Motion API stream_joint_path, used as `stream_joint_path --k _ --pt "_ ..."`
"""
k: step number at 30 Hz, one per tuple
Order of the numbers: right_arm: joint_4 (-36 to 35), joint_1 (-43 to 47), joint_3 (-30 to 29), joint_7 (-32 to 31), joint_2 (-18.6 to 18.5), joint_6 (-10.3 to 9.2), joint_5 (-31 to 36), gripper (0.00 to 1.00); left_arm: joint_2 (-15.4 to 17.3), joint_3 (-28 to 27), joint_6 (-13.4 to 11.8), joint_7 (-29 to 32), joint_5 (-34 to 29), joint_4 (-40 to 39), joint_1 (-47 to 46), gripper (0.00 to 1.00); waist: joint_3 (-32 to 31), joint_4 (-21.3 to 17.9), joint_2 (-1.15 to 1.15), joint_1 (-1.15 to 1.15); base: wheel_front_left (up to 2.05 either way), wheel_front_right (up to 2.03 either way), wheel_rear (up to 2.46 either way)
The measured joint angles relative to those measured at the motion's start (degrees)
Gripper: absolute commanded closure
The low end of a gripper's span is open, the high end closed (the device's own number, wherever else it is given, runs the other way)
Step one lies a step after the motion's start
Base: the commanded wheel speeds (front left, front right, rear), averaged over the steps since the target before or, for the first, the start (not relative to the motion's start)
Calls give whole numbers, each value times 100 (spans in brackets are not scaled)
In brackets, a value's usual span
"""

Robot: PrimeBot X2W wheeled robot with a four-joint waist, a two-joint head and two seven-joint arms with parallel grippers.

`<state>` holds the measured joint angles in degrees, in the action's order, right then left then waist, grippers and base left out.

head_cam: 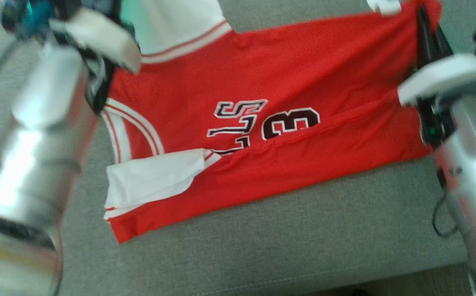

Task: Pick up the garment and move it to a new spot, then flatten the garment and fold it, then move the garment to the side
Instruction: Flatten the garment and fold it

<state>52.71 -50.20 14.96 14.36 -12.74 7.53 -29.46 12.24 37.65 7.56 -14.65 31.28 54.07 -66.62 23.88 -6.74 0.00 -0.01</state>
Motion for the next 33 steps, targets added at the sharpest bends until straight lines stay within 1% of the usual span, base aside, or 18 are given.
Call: stream_joint_path --k 2,8,11,15,17,18,22,23,24,25,26,28,30,33 --pt "-8 276 -119 0 -75 0 33 100 7 -157 -10 -5 0 -336 438 100 -148 71 0 0 0 0 0" --pt "-9 1109 -498 0 -178 0 130 100 -35 -712 -196 -4 -80 -1393 1972 100 -615 336 0 -1 0 0 0" --pt "-100 1466 -639 0 -192 0 188 100 -98 -1011 -231 -4 -155 -1940 2773 100 -823 488 0 -1 0 0 0" --pt "-224 1870 -793 0 -169 0 232 100 -274 -1216 -232 -5 -286 -2528 3828 100 -1071 689 0 -1 0 0 0" --pt "-249 2061 -855 0 -137 0 266 100 -399 -1306 -229 -5 -359 -2727 4312 100 -1177 781 0 -1 0 0 0" --pt "-255 2225 -929 0 -59 0 294 100 -524 -1381 -226 -4 -371 -2848 4721 100 -1276 862 0 -1 0 0 0" --pt "-219 2462 -1063 0 29 0 424 99 -680 -1394 -156 -4 -495 -2856 5257 100 -1468 976 0 0 0 0 0" --pt "-199 2513 -1113 0 51 0 435 58 -714 -1395 -149 -4 -523 -2849 5341 100 -1514 994 0 0 0 0 0" --pt "-199 2513 -1113 0 51 0 435 15 -714 -1395 -149 -4 -523 -2849 5341 100 -1514 994 0 0 0 0 0" --pt "-183 2553 -1170 0 89 0 436 0 -743 -1394 -141 -4 -558 -2839 5414 100 -1562 1009 0 0 0 0 0" --pt "-187 2600 -1223 0 118 0 448 0 -771 -1399 -113 -4 -570 -2829 5468 100 -1609 1020 0 0 0 0 0" --pt "-208 2688 -1434 0 168 0 550 0 -816 -1461 -99 -4 -668 -2832 5570 0 -1701 1030 0 0 0 0 0" --pt "-328 2809 -1723 0 182 0 706 0 -853 -1614 -107 -4 -858 -2867 5677 0 -1793 1033 0 0 0 0 0" --pt "-671 3038 -2141 0 297 0 1074 0 -895 -1914 -305 -4 -1239 -3028 5898 0 -1936 1025 0 0 0 0 0"
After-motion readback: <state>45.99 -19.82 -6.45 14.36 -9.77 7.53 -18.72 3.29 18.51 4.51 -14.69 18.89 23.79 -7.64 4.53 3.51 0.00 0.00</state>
